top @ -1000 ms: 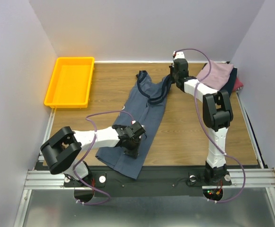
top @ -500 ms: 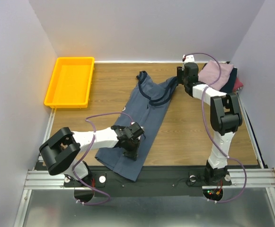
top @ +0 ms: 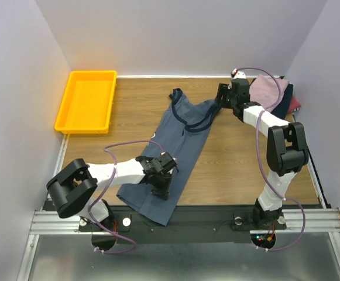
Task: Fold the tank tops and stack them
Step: Fold the tank top
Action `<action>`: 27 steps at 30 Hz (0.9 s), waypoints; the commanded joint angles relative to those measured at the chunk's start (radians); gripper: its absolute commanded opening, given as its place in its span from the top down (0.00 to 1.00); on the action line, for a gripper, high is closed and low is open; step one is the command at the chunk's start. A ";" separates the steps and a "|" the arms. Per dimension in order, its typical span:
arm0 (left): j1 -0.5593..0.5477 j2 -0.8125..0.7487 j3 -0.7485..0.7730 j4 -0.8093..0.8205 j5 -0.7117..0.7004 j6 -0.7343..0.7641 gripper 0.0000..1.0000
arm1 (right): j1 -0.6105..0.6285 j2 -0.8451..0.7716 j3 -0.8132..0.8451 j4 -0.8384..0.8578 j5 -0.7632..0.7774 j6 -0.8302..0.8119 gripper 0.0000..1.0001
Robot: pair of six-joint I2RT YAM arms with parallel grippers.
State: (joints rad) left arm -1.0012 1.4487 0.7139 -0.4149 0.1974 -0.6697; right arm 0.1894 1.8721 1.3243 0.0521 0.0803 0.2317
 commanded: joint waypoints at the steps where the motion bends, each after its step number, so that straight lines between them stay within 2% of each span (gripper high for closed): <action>1: -0.002 0.019 -0.071 -0.159 -0.047 0.035 1.00 | -0.011 0.016 0.058 -0.095 0.039 0.072 0.30; 5: 0.007 0.004 -0.073 -0.166 -0.042 0.032 1.00 | -0.044 0.108 0.160 -0.133 0.038 0.121 0.30; 7: 0.013 -0.001 -0.070 -0.171 -0.044 0.033 1.00 | -0.067 0.166 0.217 -0.146 0.012 0.156 0.27; 9: 0.022 -0.002 -0.064 -0.176 -0.047 0.036 1.00 | -0.082 0.217 0.252 -0.146 -0.049 0.188 0.22; 13: 0.030 -0.002 -0.067 -0.177 -0.036 0.041 1.00 | -0.097 0.277 0.319 -0.147 -0.152 0.213 0.20; 23: 0.102 -0.008 -0.048 -0.211 -0.009 0.074 1.00 | -0.096 0.243 0.182 -0.130 -0.237 0.261 0.20; 27: 0.166 -0.017 -0.031 -0.229 -0.006 0.093 1.00 | -0.096 0.266 0.173 -0.123 -0.252 0.276 0.31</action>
State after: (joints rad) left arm -0.8944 1.4311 0.6979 -0.5346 0.2596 -0.6342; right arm 0.0872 2.1494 1.5143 -0.0841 -0.1257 0.4786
